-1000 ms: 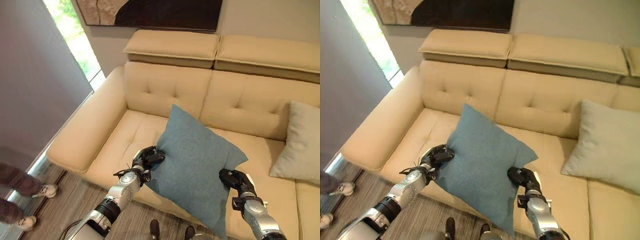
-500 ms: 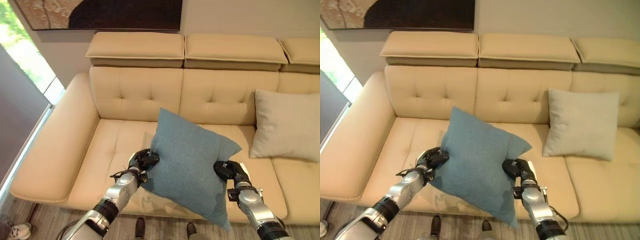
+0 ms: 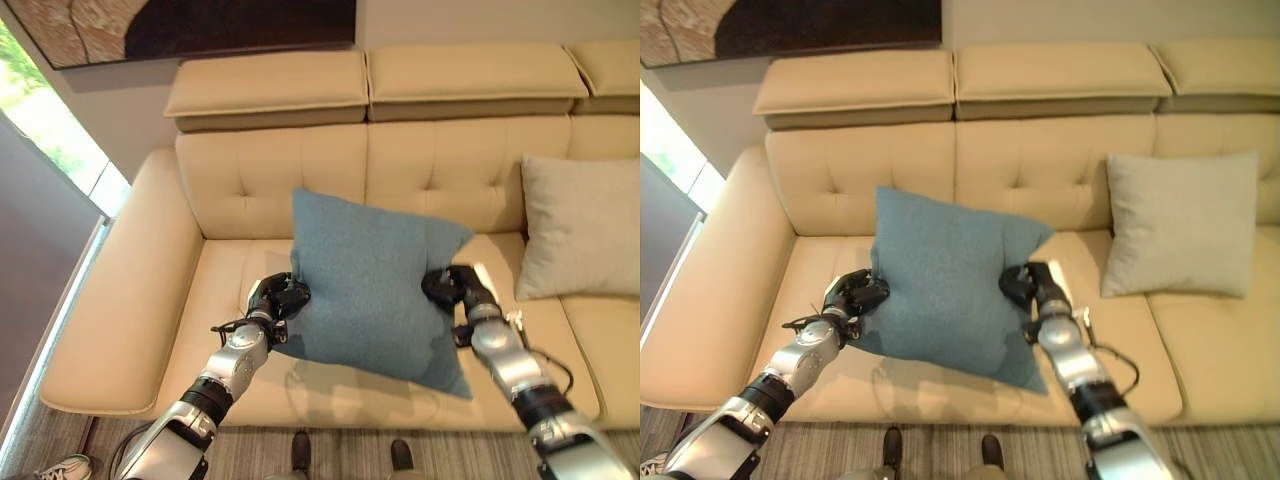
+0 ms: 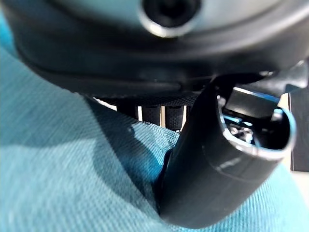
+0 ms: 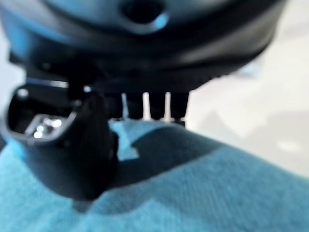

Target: Pick up all the scattered cushions and arrange them neatly on the sofa.

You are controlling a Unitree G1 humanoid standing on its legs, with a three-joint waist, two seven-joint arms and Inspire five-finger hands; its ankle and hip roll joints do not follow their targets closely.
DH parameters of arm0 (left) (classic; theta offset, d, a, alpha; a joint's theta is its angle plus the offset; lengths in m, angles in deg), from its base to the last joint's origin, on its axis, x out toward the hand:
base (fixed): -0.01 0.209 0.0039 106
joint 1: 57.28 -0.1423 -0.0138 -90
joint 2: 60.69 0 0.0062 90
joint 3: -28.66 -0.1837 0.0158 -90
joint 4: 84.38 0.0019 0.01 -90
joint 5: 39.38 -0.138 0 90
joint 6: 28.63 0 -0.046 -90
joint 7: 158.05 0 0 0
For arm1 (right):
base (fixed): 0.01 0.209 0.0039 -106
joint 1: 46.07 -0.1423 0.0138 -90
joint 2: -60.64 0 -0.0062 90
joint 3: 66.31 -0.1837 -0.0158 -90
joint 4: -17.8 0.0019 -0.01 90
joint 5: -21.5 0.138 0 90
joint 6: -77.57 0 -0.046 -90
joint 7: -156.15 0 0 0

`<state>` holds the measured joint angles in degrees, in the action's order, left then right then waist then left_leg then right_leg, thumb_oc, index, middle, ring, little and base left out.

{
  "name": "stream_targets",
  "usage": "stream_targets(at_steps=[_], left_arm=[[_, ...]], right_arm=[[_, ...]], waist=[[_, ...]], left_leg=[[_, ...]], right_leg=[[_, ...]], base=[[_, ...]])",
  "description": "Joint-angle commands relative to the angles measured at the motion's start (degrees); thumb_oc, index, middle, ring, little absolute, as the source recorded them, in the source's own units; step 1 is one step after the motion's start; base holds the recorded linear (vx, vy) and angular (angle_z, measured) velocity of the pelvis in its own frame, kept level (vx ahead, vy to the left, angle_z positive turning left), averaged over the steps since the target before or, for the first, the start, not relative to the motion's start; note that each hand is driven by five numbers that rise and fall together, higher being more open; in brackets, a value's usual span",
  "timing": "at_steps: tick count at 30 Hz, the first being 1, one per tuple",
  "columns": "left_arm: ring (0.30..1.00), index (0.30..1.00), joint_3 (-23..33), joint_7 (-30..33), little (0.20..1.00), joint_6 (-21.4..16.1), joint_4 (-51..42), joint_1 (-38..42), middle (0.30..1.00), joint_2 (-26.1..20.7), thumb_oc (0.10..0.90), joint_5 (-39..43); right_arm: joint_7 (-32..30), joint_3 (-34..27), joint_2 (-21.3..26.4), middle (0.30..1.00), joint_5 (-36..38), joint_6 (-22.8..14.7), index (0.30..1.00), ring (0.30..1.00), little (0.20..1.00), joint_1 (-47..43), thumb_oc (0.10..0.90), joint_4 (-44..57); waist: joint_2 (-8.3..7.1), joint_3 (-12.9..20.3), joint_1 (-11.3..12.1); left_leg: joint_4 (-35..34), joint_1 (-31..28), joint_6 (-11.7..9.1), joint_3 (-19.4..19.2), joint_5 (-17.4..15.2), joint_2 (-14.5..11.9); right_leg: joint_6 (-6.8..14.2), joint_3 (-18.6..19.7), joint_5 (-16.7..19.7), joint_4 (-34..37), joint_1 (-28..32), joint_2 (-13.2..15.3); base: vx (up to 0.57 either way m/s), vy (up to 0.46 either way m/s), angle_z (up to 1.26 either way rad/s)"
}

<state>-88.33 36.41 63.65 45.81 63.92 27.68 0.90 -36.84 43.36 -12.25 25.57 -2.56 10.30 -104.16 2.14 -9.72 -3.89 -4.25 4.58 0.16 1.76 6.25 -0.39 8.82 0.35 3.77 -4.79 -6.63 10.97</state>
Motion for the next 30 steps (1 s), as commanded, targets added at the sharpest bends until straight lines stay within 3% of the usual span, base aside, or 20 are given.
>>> stream_targets(at_steps=[1,2,5,6,7,8,13,17,20,27,30], left_arm=[[0.300,0.300,-3.10,-4.30,0.300,-8.31,-3.39,21.54,0.300,4.36,0.400,-7.27],[0.300,0.300,-3.22,-2.92,0.300,-8.82,-0.65,26.81,0.300,5.14,0.400,-9.46],[0.300,0.300,-5.65,-1.34,0.300,-10.24,2.34,34.55,0.300,5.41,0.400,-13.11],[0.300,0.300,-8.06,0.42,0.300,-10.87,6.12,43.09,0.300,5.33,0.400,-15.28],[0.300,0.300,-8.00,0.39,0.300,-10.89,6.20,43.25,0.300,5.29,0.400,-15.26],[0.300,0.300,-9.68,2.57,0.300,-11.83,9.74,50.40,0.300,3.40,0.400,-16.58],[0.300,0.300,-13.08,9.32,0.300,-14.66,15.59,65.65,0.300,-4.48,0.400,-20.75],[0.300,0.300,-20.29,17.70,0.300,-14.61,14.05,71.74,0.300,-11.16,0.400,-34.58],[0.300,0.300,-21.31,21.73,0.300,-15.11,13.84,73.76,0.300,-13.48,0.400,-37.15],[0.300,0.300,-24.08,24.24,0.300,-15.57,19.60,74.37,0.300,-12.67,0.400,-41.45],[0.300,0.300,-21.91,23.45,0.300,-16.82,24.24,74.26,0.300,-10.08,0.400,-36.82]], right_arm=[[-0.26,3.12,-1.36,0.300,-2.35,-7.60,0.300,0.300,0.300,-18.21,0.400,3.16],[-1.05,5.60,-1.43,0.300,-1.87,-8.16,0.300,0.300,0.300,-24.28,0.400,2.99],[-2.24,9.78,-1.61,0.300,-1.11,-9.16,0.300,0.300,0.300,-34.51,0.400,-1.54],[-3.51,13.36,-3.49,0.300,-0.68,-9.38,0.300,0.300,0.300,-44.38,0.400,-7.26],[-3.50,13.44,-3.50,0.300,-0.64,-9.44,0.300,0.300,0.300,-44.61,0.400,-7.41],[-4.43,17.30,-5.62,0.300,-0.60,-9.49,0.300,0.300,0.300,-53.51,0.400,-12.40],[-8.60,25.05,-5.64,0.300,-0.70,-10.81,0.300,0.300,0.300,-71.07,0.400,-22.93],[-14.25,28.68,-2.70,0.300,-1.62,-13.41,0.300,0.300,0.300,-77.09,0.400,-23.51],[-15.82,31.43,-1.62,0.300,-1.97,-14.39,0.300,0.300,0.300,-80.08,0.400,-25.14],[-16.53,34.27,0.12,0.300,-2.69,-15.41,0.300,0.300,0.300,-80.14,0.400,-33.38],[-17.12,33.18,-0.27,0.300,-0.38,-15.21,0.300,0.300,0.300,-80.93,0.400,-37.93]], waist=[[-0.14,2.49,2.77],[-0.70,1.95,2.84],[-0.88,0.94,3.03],[-0.77,-0.23,2.93],[-0.77,-0.17,2.83],[-0.68,-1.04,2.52],[-0.59,-5.57,1.88],[-0.81,-7.23,1.79],[-1.56,-8.10,1.52],[-3.45,-9.77,0.86],[-4.41,-10.57,0.24]], left_leg=[[7.54,0.71,0.62,3.29,-15.65,-1.37],[7.32,2.33,0.16,3.95,-15.39,-0.88],[6.41,5.50,-0.90,4.41,-13.41,-1.36],[4.42,8.20,-1.57,4.71,-11.34,-2.07],[4.35,8.46,-1.55,4.76,-11.11,-1.99],[2.45,10.83,-1.98,4.73,-9.40,-2.26],[0.72,15.45,-3.25,3.85,-6.62,-1.98],[-0.24,18.83,-3.95,2.61,-5.82,-1.88],[-0.75,21.87,-4.32,1.86,-5.56,-1.60],[-0.75,27.68,-5.25,0.92,-4.80,-1.81],[-0.75,31.08,-5.89,1.10,-4.27,-1.89]], right_leg=[[0.64,-2.64,-3.29,-2.73,-0.24,4.41],[0.52,-1.26,-3.28,0.04,-1.01,3.60],[0.42,-2.19,-1.87,2.01,-2.77,3.15],[0.40,-2.87,-1.15,3.58,-4.66,2.47],[0.43,-2.90,-0.98,3.65,-4.88,2.54],[0.46,-3.20,-0.86,4.83,-6.71,2.08],[1.33,-3.83,1.09,7.08,-10.34,2.16],[2.38,-4.48,2.74,9.20,-12.78,2.19],[3.09,-4.87,3.46,9.79,-15.53,2.23],[4.36,-5.95,4.38,9.79,-20.73,2.46],[5.07,-6.67,4.76,9.79,-23.52,2.50]], base=[[0.04,-0.077,-0.12],[-0.07,-0.087,-0.02],[-0.12,-0.085,0.26],[-0.17,-0.093,0.24],[-0.18,-0.061,0.18],[-0.09,0.000,0.07],[-0.07,0.031,0.04],[-0.04,0.062,0.01],[-0.04,0.038,-0.02],[-0.03,-0.001,0.09],[-0.01,-0.046,-0.32]])
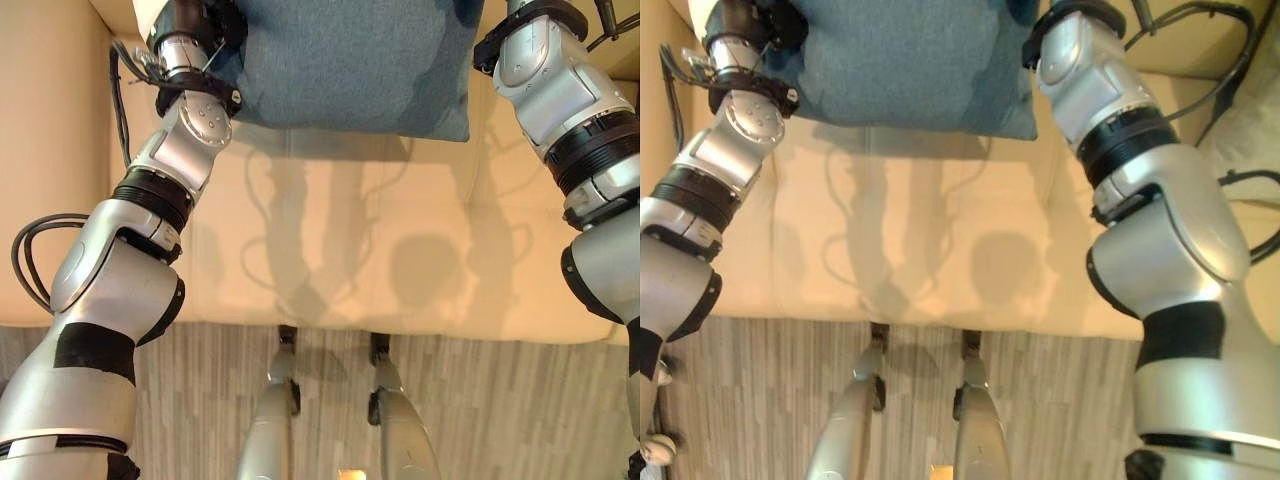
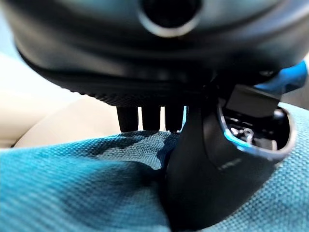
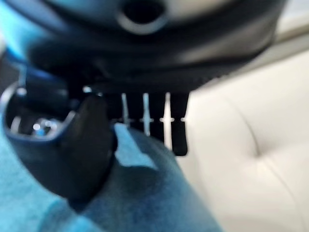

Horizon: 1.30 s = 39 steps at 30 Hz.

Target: Pick up all the scattered cushions and arrange them neatly on the sofa.

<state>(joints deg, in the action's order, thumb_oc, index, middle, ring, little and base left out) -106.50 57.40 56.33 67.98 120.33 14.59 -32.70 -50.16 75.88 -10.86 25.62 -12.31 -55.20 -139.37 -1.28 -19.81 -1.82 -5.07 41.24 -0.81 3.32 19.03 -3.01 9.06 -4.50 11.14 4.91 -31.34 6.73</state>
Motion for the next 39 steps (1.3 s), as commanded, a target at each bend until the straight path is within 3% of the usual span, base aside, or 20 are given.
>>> stream_targets(at_steps=[1,2,3,6,7,8,11,16,18,22,26,33,36,38,39], left_arm=[[0.340,0.340,-4.33,1.44,0.340,-9.79,4.14,18.11,0.340,3.46,0.427,-3.25],[0.559,0.559,-4.83,0.71,0.559,-9.78,5.11,18.37,0.559,3.70,0.573,-2.79],[0.900,0.900,-4.56,-0.03,0.900,-9.82,6.03,18.47,0.900,3.84,0.800,-1.54],[0.900,0.900,-4.63,-3.38,0.900,-9.90,9.29,18.90,0.900,4.26,0.800,2.87],[0.900,0.900,-4.39,-4.22,0.900,-9.85,10.02,18.58,0.900,4.31,0.800,4.27],[0.900,0.900,-4.20,-5.45,0.900,-10.05,10.81,18.20,0.900,4.60,0.800,6.45],[0.900,0.900,-3.97,-9.39,0.900,-9.04,12.93,17.09,0.900,4.95,0.800,10.49],[0.900,0.900,-0.97,-10.84,0.900,-9.40,12.80,15.60,0.900,4.15,0.800,16.25],[0.900,0.900,5.21,-12.26,0.900,-12.62,8.54,13.99,0.900,0.16,0.800,28.61],[0.900,0.900,13.84,-11.20,0.900,-15.80,-0.45,7.38,0.900,-6.84,0.800,36.37],[0.900,0.900,18.77,-14.95,0.900,-16.94,-5.59,1.87,0.900,-8.00,0.800,44.37],[0.900,0.900,21.36,-15.02,0.900,-13.20,5.78,1.67,0.900,-8.84,0.800,43.16],[0.900,0.900,20.60,-11.40,0.900,-11.31,9.06,1.93,0.900,-9.38,0.800,36.23],[0.900,0.900,19.34,-7.97,0.900,-7.49,13.78,3.35,0.900,-8.79,0.800,28.78],[0.900,0.900,19.15,-7.91,0.900,-7.44,13.82,3.42,0.900,-8.75,0.800,28.69]], right_arm=[[-3.75,0.62,-1.53,0.300,0.40,-5.65,0.300,0.300,0.300,-16.22,0.400,-4.10],[-3.48,0.33,-1.48,0.300,1.49,-5.80,0.300,0.300,0.300,-16.57,0.400,-4.75],[-3.24,-1.41,-1.64,0.300,4.61,-6.22,0.300,0.300,0.300,-16.70,0.400,-5.14],[0.13,-4.25,-1.91,0.300,14.82,-7.10,0.300,0.300,0.300,-17.34,0.400,-7.67],[0.90,-4.59,-1.74,0.392,16.20,-7.08,0.392,0.392,0.392,-16.99,0.461,-8.08],[2.08,-4.76,-1.59,0.900,17.56,-6.69,0.900,0.900,0.900,-16.54,0.800,-9.48],[4.93,-3.46,-1.34,0.900,19.34,-5.52,0.900,0.900,0.900,-16.73,0.800,-11.90],[6.89,-4.12,-0.39,0.900,20.14,-4.78,0.900,0.900,0.900,-14.37,0.800,-12.36],[8.06,-4.85,0.74,0.900,20.87,-4.32,0.900,0.900,0.900,-11.91,0.800,-10.81],[8.90,-7.14,4.93,0.900,20.46,-4.64,0.900,0.900,0.900,-5.08,0.800,-5.89],[9.99,-8.22,5.54,0.900,19.28,-3.94,0.900,0.900,0.900,-0.68,0.800,-2.72],[6.88,-11.59,1.89,0.900,21.16,-6.01,0.900,0.900,0.900,-1.04,0.800,2.87],[3.92,-14.65,0.95,0.900,23.54,-8.17,0.900,0.900,0.900,-0.17,0.800,7.04],[-0.37,-19.68,-1.44,0.900,27.43,-12.37,0.900,0.900,0.900,2.50,0.800,18.55],[-0.62,-19.97,-1.40,0.900,27.26,-12.20,0.900,0.900,0.900,2.91,0.800,19.04]], waist=[[-1.57,-0.58,-2.40],[-1.72,-0.36,-2.58],[-1.85,-0.03,-2.66],[-2.25,0.45,-2.97],[-2.29,0.49,-2.92],[-2.32,0.68,-2.84],[-2.29,0.76,-2.54],[-2.12,0.64,-2.16],[-1.71,0.22,-1.59],[-1.16,-0.65,-0.10],[-0.86,-1.43,0.84],[-1.63,-2.60,0.64],[-1.92,-2.67,0.14],[-2.50,-2.68,-1.16],[-2.66,-2.62,-1.13]], left_leg=[[0.07,-3.59,-5.39,-0.64,-17.00,0.71],[0.07,-2.62,-5.54,-0.69,-16.98,0.72],[0.07,-1.72,-5.63,-0.87,-17.04,0.70],[0.07,0.32,-5.93,-0.95,-17.09,0.85],[0.07,0.69,-5.94,-1.00,-17.05,0.92],[0.07,1.23,-5.95,-1.02,-17.03,0.96],[0.07,1.60,-6.07,-1.34,-16.72,0.92],[0.07,0.70,-6.02,-1.62,-16.95,0.92],[0.07,-0.71,-5.83,-1.89,-17.30,0.92],[0.07,-3.08,-5.11,-1.87,-18.03,1.14],[0.07,-5.68,-4.09,-1.87,-18.79,1.37],[0.62,-4.89,-3.31,-1.50,-18.85,0.97],[0.58,-4.46,-3.16,-1.44,-18.83,0.81],[0.45,-4.24,-2.94,-1.29,-18.93,0.58],[0.47,-4.22,-2.94,-1.27,-18.92,0.61]], right_leg=[[5.38,-2.12,-2.23,0.09,-0.68,6.69],[5.56,-2.17,-2.10,0.09,-1.64,6.68],[5.83,-2.14,-2.04,0.09,-2.59,6.62],[5.94,-2.39,-1.25,0.09,-4.76,6.42],[5.94,-2.34,-1.12,0.09,-5.14,6.37],[5.94,-2.49,-1.15,0.09,-5.64,6.31],[5.94,-2.69,-0.92,0.09,-6.14,6.32],[5.94,-2.80,-0.88,0.09,-5.65,6.35],[5.94,-2.70,-1.03,0.09,-4.51,6.47],[5.94,-2.86,-1.55,0.09,-2.44,6.87],[5.77,-1.93,-2.42,0.09,-0.47,7.11],[5.14,-0.68,-2.95,0.09,-1.55,6.57],[5.12,-0.59,-2.97,0.09,-2.20,6.40],[4.93,-0.49,-3.12,0.09,-2.56,6.13],[4.93,-0.51,-3.14,0.09,-2.55,6.15]], base=[[0.00,0.000,0.00],[0.00,-0.010,0.11],[0.01,-0.012,0.27],[0.01,-0.016,0.20],[0.02,-0.025,-0.10],[0.02,-0.025,-0.06],[0.01,-0.008,-0.03],[0.00,0.000,0.00],[0.00,-0.017,0.01],[0.00,-0.030,-0.06],[-0.01,-0.004,-0.05],[-0.04,-0.003,-0.06],[-0.01,0.003,-0.04],[0.00,0.000,0.00],[0.00,0.000,0.00]])
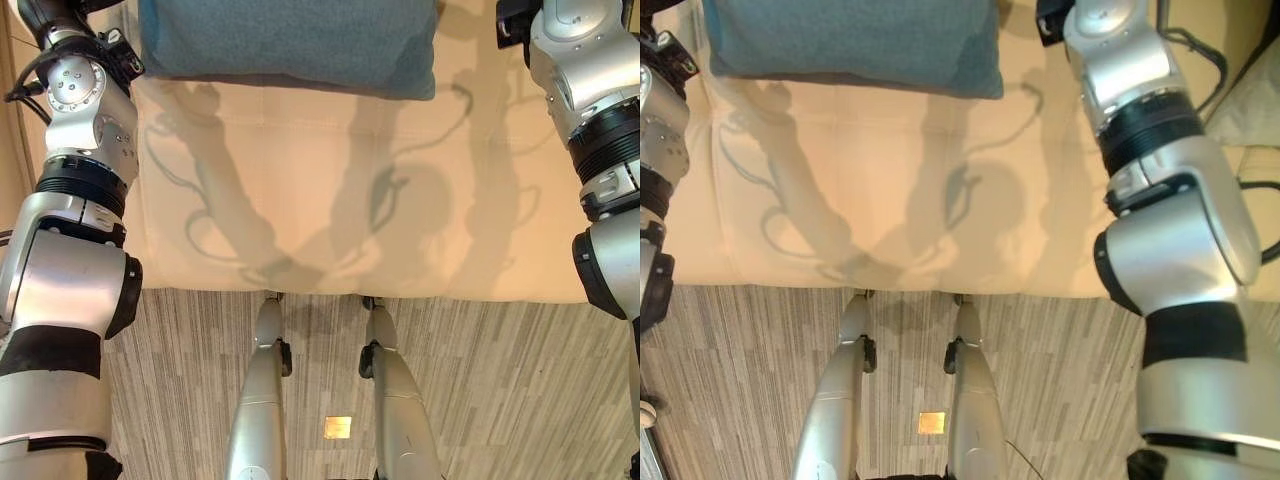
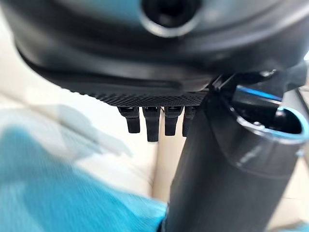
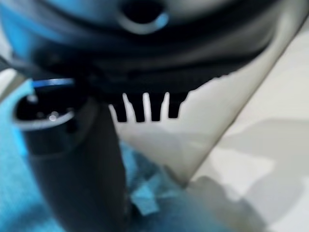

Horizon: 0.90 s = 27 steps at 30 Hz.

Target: Pick up all the scattered cushions and arrange them neatly on the sofa.

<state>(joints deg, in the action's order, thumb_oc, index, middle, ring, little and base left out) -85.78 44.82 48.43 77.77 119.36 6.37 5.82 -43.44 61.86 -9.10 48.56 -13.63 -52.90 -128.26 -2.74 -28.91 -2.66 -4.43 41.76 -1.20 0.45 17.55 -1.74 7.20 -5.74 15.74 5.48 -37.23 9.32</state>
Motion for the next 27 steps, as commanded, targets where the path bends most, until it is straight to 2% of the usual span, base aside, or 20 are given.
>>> stream_targets(at_steps=[1,2,3,4,5,6,8,9,13,16,18,22,23,24,25,26,27], left_arm=[[0.900,0.900,-2.00,7.50,0.900,0.76,3.53,4.74,0.900,-0.81,0.800,-13.29],[0.900,0.900,-1.21,11.78,0.900,1.49,1.87,4.90,0.900,-1.01,0.800,-16.54],[0.900,0.900,-1.31,12.05,0.900,1.64,1.56,4.53,0.900,-0.83,0.800,-16.70],[0.900,0.900,-0.68,17.21,0.900,2.36,0.62,4.78,0.900,-0.47,0.800,-20.02],[0.900,0.900,-0.76,17.52,0.900,2.54,0.33,4.52,0.900,-0.27,0.800,-20.24],[0.900,0.900,-0.61,22.18,0.900,3.25,-0.90,4.26,0.900,-0.68,0.800,-24.52],[0.900,0.900,1.31,26.46,0.900,2.90,-2.29,2.87,0.900,-1.73,0.800,-25.47],[0.900,0.900,1.34,26.56,0.900,2.91,-2.47,2.63,0.900,-1.64,0.800,-25.54],[0.900,0.900,9.60,27.19,0.900,-1.14,-7.38,-2.99,0.900,-4.13,0.800,-17.91],[0.900,0.900,12.10,26.13,0.900,-1.43,-9.23,-7.46,0.900,-4.02,0.800,-17.31],[0.900,0.900,16.36,21.24,0.900,-2.13,-8.18,-11.08,0.900,-3.37,0.800,-11.39],[0.900,0.900,19.58,19.32,0.900,-2.56,-9.79,-16.34,0.900,-3.75,0.800,-10.58],[0.900,0.900,22.67,18.80,0.900,-3.24,-13.46,-23.22,0.900,-5.98,0.800,-13.99],[0.900,0.900,27.21,19.34,0.900,-2.09,-13.02,-29.60,0.900,-7.33,0.800,-16.25],[0.900,0.900,30.50,18.50,0.900,-2.67,-13.51,-33.42,0.900,-8.09,0.800,-14.68],[0.900,0.900,34.18,16.75,0.900,-2.75,-13.30,-40.70,0.900,-7.33,0.800,-16.42],[0.900,0.900,34.55,16.84,0.900,-2.73,-14.19,-42.23,0.900,-6.79,0.800,-16.74]], right_arm=[[-9.45,-7.71,-4.16,0.900,3.89,-12.91,0.900,0.900,0.900,2.91,0.800,16.21],[-12.88,-11.80,-4.52,0.900,1.18,-15.08,0.900,0.900,0.900,8.23,0.800,26.77],[-13.31,-12.22,-4.55,0.900,0.68,-14.65,0.900,0.900,0.900,9.20,0.800,27.75],[-15.35,-15.68,-4.85,0.900,-0.53,-16.17,0.900,0.900,0.900,13.45,0.800,31.77],[-15.56,-16.00,-4.87,0.900,-0.83,-15.93,0.900,0.900,0.900,14.09,0.800,32.35],[-17.29,-18.54,-4.41,0.900,-3.05,-16.43,0.900,0.900,0.900,17.77,0.800,33.73],[-18.47,-21.83,-4.02,0.900,-3.76,-17.27,0.900,0.900,0.900,23.51,0.800,34.39],[-18.48,-21.95,-4.02,0.900,-3.82,-17.26,0.900,0.900,0.900,23.85,0.800,34.60],[-18.68,-27.61,-1.74,0.900,-1.56,-18.54,0.900,0.900,0.900,31.48,0.800,31.01],[-18.38,-30.44,-0.55,0.900,-0.30,-18.77,0.900,0.900,0.900,34.73,0.800,28.50],[-17.70,-34.11,0.43,0.900,4.39,-18.75,0.900,0.900,0.900,36.29,0.800,22.56],[-16.42,-37.23,0.94,0.900,7.53,-19.79,0.900,0.900,0.900,39.05,0.800,21.96],[-15.79,-41.06,1.76,0.900,7.58,-20.66,0.900,0.900,0.900,44.16,0.800,24.09],[-14.59,-43.77,2.42,0.900,6.33,-21.57,0.900,0.900,0.900,50.67,0.800,27.10],[-13.84,-45.43,2.53,0.900,5.70,-21.47,0.900,0.900,0.900,55.32,0.800,29.51],[-12.31,-48.90,1.77,0.900,3.52,-21.04,0.900,0.900,0.900,63.12,0.800,32.32],[-12.36,-49.19,1.39,0.900,3.18,-20.71,0.900,0.900,0.900,64.77,0.800,33.52]], waist=[[-1.57,6.42,-0.96],[-1.75,6.32,-2.18],[-1.88,6.59,-2.10],[-2.01,6.56,-2.93],[-2.13,6.76,-2.86],[-2.22,6.72,-3.30],[-2.37,7.09,-3.65],[-2.43,7.21,-3.69],[-1.84,7.93,-2.67],[-1.32,8.45,-2.10],[-0.78,9.03,-0.94],[-0.34,9.33,-0.16],[-0.32,9.71,0.76],[-0.32,11.02,1.08],[-0.29,11.83,1.00],[-0.22,12.43,1.38],[-0.11,12.94,1.34]], left_leg=[[-0.23,-4.77,-2.50,1.58,-17.57,-0.69],[-0.38,-4.92,-2.45,1.81,-17.88,-0.76],[-0.38,-4.95,-2.45,1.86,-17.87,-0.74],[-0.47,-5.16,-2.38,2.29,-18.06,-0.82],[-0.48,-5.13,-2.37,2.34,-18.01,-0.77],[-0.50,-5.41,-2.23,2.73,-18.23,-0.80],[-0.49,-5.86,-2.11,3.04,-18.37,-0.78],[-0.55,-5.65,-2.06,3.07,-17.84,-0.61],[-0.42,-6.96,-1.72,3.65,-18.86,-0.63],[-0.41,-7.28,-1.50,3.95,-18.49,-0.27],[0.03,-8.03,-1.30,4.29,-19.17,-0.11],[0.94,-7.76,-1.19,4.65,-18.94,0.29],[1.47,-8.32,-1.22,4.79,-19.82,0.13],[2.25,-9.10,-1.19,4.95,-20.17,0.08],[2.73,-9.48,-1.09,4.94,-19.98,0.23],[3.32,-10.88,-0.90,5.05,-20.49,0.25],[3.33,-11.23,-0.87,5.15,-20.50,0.31]], right_leg=[[6.75,0.67,-7.69,-0.48,3.28,3.50],[6.70,0.89,-7.69,-0.48,3.37,3.35],[6.71,0.82,-7.72,-0.48,3.43,3.38],[6.49,1.07,-7.77,-0.48,3.72,3.27],[6.50,1.01,-7.78,-0.48,3.72,3.31],[6.26,1.34,-7.87,-0.48,4.03,3.13],[6.07,1.68,-8.01,-0.48,4.40,3.01],[6.08,1.68,-7.66,-0.48,4.19,3.17],[5.62,1.59,-8.61,-0.48,5.72,3.26],[5.26,1.47,-8.69,-0.48,6.23,3.58],[4.65,1.31,-9.55,-0.48,7.21,3.62],[4.30,1.03,-9.20,-0.48,7.45,3.88],[4.00,0.86,-9.88,-0.48,8.38,3.79],[3.62,1.03,-10.24,-0.48,9.48,3.64],[3.46,1.09,-10.06,-0.48,10.13,3.73],[3.04,0.68,-10.55,-0.56,11.89,3.69],[3.05,0.56,-10.59,-0.51,12.32,3.74]], base=[[0.00,0.000,0.00],[0.00,0.000,0.00],[0.00,0.000,0.00],[0.00,0.000,0.00],[0.00,0.000,0.00],[0.00,0.000,0.00],[0.00,0.000,0.00],[0.00,0.000,0.00],[0.01,-0.006,-0.01],[0.00,0.000,0.00],[0.02,-0.003,-0.01],[0.01,-0.009,-0.01],[0.09,-0.054,-0.01],[0.09,-0.049,-0.03],[0.10,-0.042,-0.01],[0.06,-0.023,0.04],[0.16,-0.049,0.07]])
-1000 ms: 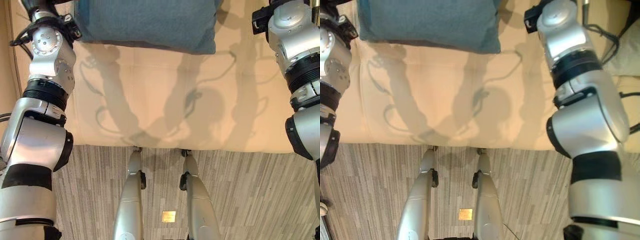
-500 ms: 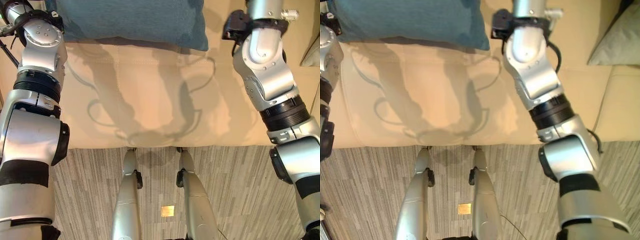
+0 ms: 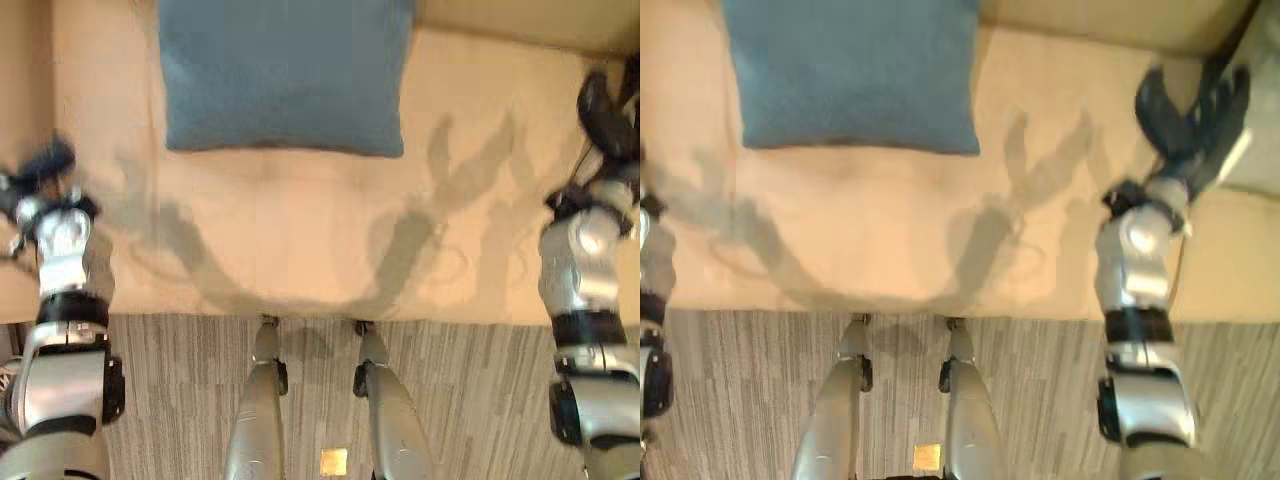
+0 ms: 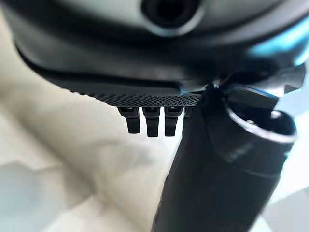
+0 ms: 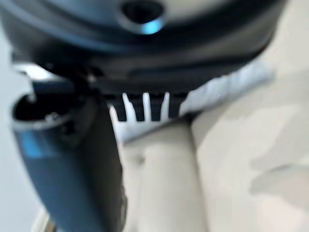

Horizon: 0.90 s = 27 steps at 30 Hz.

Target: Pick up all the scattered cushions and arrange them neatly on the sofa.

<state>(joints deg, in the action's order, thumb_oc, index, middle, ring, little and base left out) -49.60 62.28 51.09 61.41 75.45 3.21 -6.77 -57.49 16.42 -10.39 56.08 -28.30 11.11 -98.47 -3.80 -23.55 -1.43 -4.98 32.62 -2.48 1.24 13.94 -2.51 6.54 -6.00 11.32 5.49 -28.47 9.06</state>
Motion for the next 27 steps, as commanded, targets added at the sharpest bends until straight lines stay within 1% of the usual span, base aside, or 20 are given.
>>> stream_targets(at_steps=[1,4,5,6,8,10,11,13,14,15,17,18,19,20,21,22,23,25,26,27], left_arm=[[0.900,0.900,1.12,-5.16,0.900,-10.14,-8.94,-12.67,0.900,1.73,0.800,-4.67],[0.900,0.900,0.76,-13.61,0.900,-10.93,-12.05,-29.27,0.900,9.08,0.800,-7.03],[0.900,0.900,0.14,-19.93,0.900,-11.01,-12.39,-38.14,0.900,12.23,0.800,-6.86],[0.900,0.900,0.13,-19.99,0.900,-11.02,-12.47,-38.31,0.900,12.26,0.800,-6.82],[0.900,0.900,-3.05,-27.20,0.900,-9.10,-6.81,-46.11,0.900,16.44,0.800,-9.13],[0.900,0.900,-3.81,-27.85,0.900,-8.53,-4.96,-47.33,0.900,17.05,0.800,-10.20],[0.900,0.900,-9.35,-28.12,0.900,-7.25,1.77,-49.91,0.900,19.53,0.800,-19.64],[0.900,0.900,-9.75,-28.16,0.900,-6.33,5.00,-49.96,0.900,21.05,0.800,-20.60],[0.900,0.900,-9.75,-28.54,0.900,-5.35,9.54,-49.58,0.900,22.62,0.800,-20.29],[0.900,0.900,-12.31,-28.27,0.900,-3.58,14.49,-48.92,0.900,24.72,0.800,-22.86],[0.900,0.900,-13.46,-29.45,0.900,-1.40,17.39,-48.33,0.900,25.74,0.800,-24.19],[0.900,0.900,-13.44,-29.46,0.900,-1.41,17.40,-48.29,0.900,25.73,0.800,-24.19],[0.900,0.900,-14.38,-30.26,0.900,-0.98,17.51,-48.49,0.900,26.15,0.800,-24.84],[0.900,0.900,-16.28,-29.00,0.900,-0.57,16.33,-48.39,0.900,26.02,0.800,-26.90],[0.900,0.900,-16.28,-29.00,0.900,-0.56,16.32,-48.38,0.900,26.02,0.800,-26.90],[0.900,0.900,-18.65,-26.47,0.900,-0.95,12.89,-47.56,0.900,24.74,0.800,-28.59],[0.900,0.900,-18.71,-25.25,0.900,-1.45,11.05,-47.21,0.900,23.91,0.800,-28.57],[0.900,0.900,-19.15,-24.20,0.900,-1.46,9.75,-45.40,0.900,22.52,0.800,-27.48],[0.900,0.900,-19.28,-23.60,0.900,-1.55,8.82,-44.26,0.900,22.30,0.800,-27.06],[0.900,0.900,-19.26,-23.59,0.900,-1.53,8.81,-44.25,0.900,22.31,0.800,-27.06]], right_arm=[[4.71,-8.65,1.65,0.900,-7.06,-5.74,0.900,0.900,0.900,12.13,0.800,7.93],[8.84,-13.65,-0.50,0.900,-12.23,-3.70,0.900,0.900,0.900,26.30,0.800,6.10],[10.03,-16.23,-1.78,0.900,-15.37,-2.18,0.900,0.900,0.900,33.00,0.800,3.01],[10.05,-16.25,-1.77,0.900,-15.35,-2.19,0.900,0.900,0.900,33.16,0.800,3.07],[12.55,-16.31,-4.23,0.900,-17.79,-0.14,0.900,0.900,0.900,38.02,0.800,-4.59],[13.86,-15.54,-4.72,0.900,-17.43,0.15,0.900,0.900,0.900,38.56,0.800,-6.31],[13.80,-15.41,-6.37,0.900,-17.68,0.98,0.900,0.900,0.900,39.24,0.800,-11.11],[14.33,-14.19,-7.46,0.900,-16.62,0.40,0.900,0.900,0.900,38.65,0.800,-12.57],[15.09,-12.83,-8.27,0.900,-14.74,0.22,0.900,0.900,0.900,37.32,0.800,-14.57],[16.00,-9.56,-10.68,0.900,-11.40,0.31,0.900,0.900,0.900,35.34,0.800,-20.31],[16.78,-6.11,-12.17,0.900,-11.15,1.30,0.900,0.900,0.900,34.91,0.800,-22.91],[16.79,-6.11,-12.18,0.900,-11.13,1.29,0.900,0.900,0.900,34.86,0.800,-22.94],[16.71,-5.56,-13.02,0.900,-11.19,2.04,0.900,0.900,0.900,35.42,0.800,-25.01],[17.15,-2.95,-14.11,0.900,-11.63,3.06,0.900,0.900,0.900,36.60,0.800,-28.27],[17.16,-2.95,-14.11,0.900,-11.62,3.05,0.900,0.900,0.900,36.57,0.800,-28.29],[16.74,-1.28,-15.16,0.900,-10.45,4.05,0.900,0.900,0.900,37.60,0.800,-32.11],[16.68,-0.11,-14.60,0.900,-10.58,4.37,0.900,0.900,0.900,37.53,0.800,-32.31],[16.91,3.10,-13.83,0.900,-12.40,4.82,0.900,0.900,0.900,36.34,0.800,-32.31],[16.93,4.36,-13.36,0.900,-13.67,5.10,0.900,0.900,0.900,36.12,0.800,-31.38],[16.92,4.37,-13.35,0.900,-13.68,5.10,0.900,0.900,0.900,36.09,0.800,-31.39]], waist=[[1.46,8.96,0.88],[2.57,12.39,1.28],[3.19,14.77,1.56],[3.17,14.88,1.48],[4.03,17.29,1.78],[4.08,17.70,1.78],[4.35,18.50,1.97],[4.12,19.27,2.06],[3.86,19.45,2.21],[3.75,19.06,2.67],[3.76,18.74,2.95],[3.71,18.81,2.98],[3.53,19.23,3.44],[2.63,20.15,4.17],[2.67,20.28,4.19],[1.29,20.66,4.70],[1.50,20.58,4.29],[2.06,19.21,4.49],[2.51,18.78,4.61],[2.55,18.78,4.44]], left_leg=[[4.20,-5.11,0.58,4.78,-17.56,1.17],[3.35,-11.15,1.03,5.40,-18.70,1.41],[3.11,-14.67,1.37,5.59,-19.43,1.44],[3.03,-14.56,1.42,5.66,-19.12,1.58],[3.86,-18.89,2.28,6.23,-20.75,2.45],[4.29,-19.60,2.46,6.14,-21.05,2.73],[4.23,-22.06,2.86,5.43,-21.90,3.00],[3.73,-22.66,2.95,4.69,-21.56,3.22],[3.41,-22.94,2.85,4.00,-21.31,2.92],[3.32,-22.71,2.76,3.44,-20.61,1.68],[4.81,-21.67,2.98,3.22,-20.21,0.93],[4.82,-21.50,2.99,3.17,-20.09,0.99],[5.82,-20.71,3.04,3.68,-19.83,0.85],[7.95,-19.04,2.86,5.52,-19.15,1.45],[7.96,-18.83,2.85,5.52,-19.05,1.41],[10.58,-16.80,2.60,9.13,-18.42,2.54],[10.91,-15.75,1.96,10.01,-17.06,2.49],[9.72,-14.52,1.15,11.83,-13.63,1.42],[7.99,-14.14,0.71,12.73,-11.21,0.56],[7.76,-14.16,0.65,12.90,-11.03,0.54]], right_leg=[[3.32,0.12,-7.06,-0.63,7.13,4.14],[2.93,-0.77,-8.78,-1.86,12.22,4.33],[2.79,-1.51,-9.54,-3.32,15.29,4.91],[2.84,-1.56,-9.30,-3.22,15.24,5.04],[3.06,-2.90,-9.23,-5.02,19.35,6.39],[3.16,-3.05,-8.68,-5.19,20.00,6.68],[3.53,-2.95,-6.98,-4.40,21.67,6.88],[4.00,-2.53,-4.29,-3.42,21.43,7.23],[4.50,-2.01,-1.51,-2.80,20.99,7.47],[4.94,1.46,0.15,-4.04,20.21,6.43],[3.60,5.41,-5.37,-8.56,22.12,4.73],[3.62,5.50,-5.31,-8.63,21.90,4.78],[3.16,7.53,-8.26,-11.33,23.43,3.82],[2.95,12.72,-11.76,-16.23,27.10,1.52],[2.96,12.75,-11.65,-16.21,26.89,1.47],[1.64,19.21,-18.43,-16.92,31.22,-1.79],[0.65,20.71,-20.37,-18.37,30.28,-3.55],[-2.43,19.32,-26.42,-17.66,30.32,-5.54],[-3.24,18.45,-28.02,-18.23,29.67,-6.71],[-3.29,18.29,-28.10,-18.39,29.59,-6.77]], base=[[0.16,-0.029,0.14],[0.27,0.021,0.30],[0.24,0.047,0.27],[0.22,0.053,0.27],[0.16,0.079,0.13],[0.09,0.066,0.05],[0.04,0.058,0.05],[-0.01,0.020,-0.09],[-0.26,-0.147,-0.24],[-0.33,-0.171,-0.19],[-0.25,-0.113,-0.30],[-0.14,-0.070,-0.33],[-0.23,-0.187,-0.13],[-0.23,-0.187,-0.06],[-0.36,-0.382,0.33],[-0.30,-0.301,0.64],[-0.39,-0.369,1.11],[-0.37,-0.279,0.71],[-0.28,-0.227,0.27],[-0.45,-0.273,0.54]])
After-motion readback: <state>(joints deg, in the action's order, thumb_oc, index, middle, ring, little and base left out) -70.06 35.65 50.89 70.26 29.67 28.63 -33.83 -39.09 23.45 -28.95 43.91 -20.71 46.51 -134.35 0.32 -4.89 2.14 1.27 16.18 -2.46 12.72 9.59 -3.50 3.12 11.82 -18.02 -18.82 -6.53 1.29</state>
